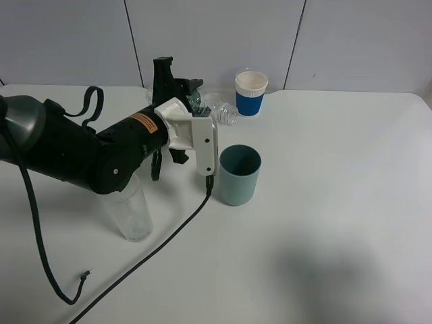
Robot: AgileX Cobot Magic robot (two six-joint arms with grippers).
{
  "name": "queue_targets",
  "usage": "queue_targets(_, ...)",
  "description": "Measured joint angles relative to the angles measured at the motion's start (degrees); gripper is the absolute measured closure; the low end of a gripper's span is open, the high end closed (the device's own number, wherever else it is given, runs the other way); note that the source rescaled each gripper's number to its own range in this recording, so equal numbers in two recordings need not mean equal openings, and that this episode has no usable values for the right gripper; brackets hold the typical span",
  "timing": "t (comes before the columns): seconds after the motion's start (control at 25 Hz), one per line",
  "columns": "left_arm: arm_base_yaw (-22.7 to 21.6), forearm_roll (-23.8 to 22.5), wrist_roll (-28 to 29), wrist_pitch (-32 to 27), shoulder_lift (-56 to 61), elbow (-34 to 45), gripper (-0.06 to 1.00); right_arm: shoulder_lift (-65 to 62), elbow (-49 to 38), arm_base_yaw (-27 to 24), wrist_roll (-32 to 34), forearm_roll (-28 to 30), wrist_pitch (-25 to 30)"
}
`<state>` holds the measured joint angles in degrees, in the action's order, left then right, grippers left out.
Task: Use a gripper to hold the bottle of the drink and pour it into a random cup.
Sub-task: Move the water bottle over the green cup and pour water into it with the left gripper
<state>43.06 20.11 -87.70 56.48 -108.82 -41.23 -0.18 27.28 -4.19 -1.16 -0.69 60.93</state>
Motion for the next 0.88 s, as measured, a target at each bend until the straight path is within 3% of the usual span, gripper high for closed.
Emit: queue_targets(0.88,0.0,0.0,-2.3,8.2,-2.8,0.0,0.89,0.0,0.0,0.0,0.0,0.0,0.0)
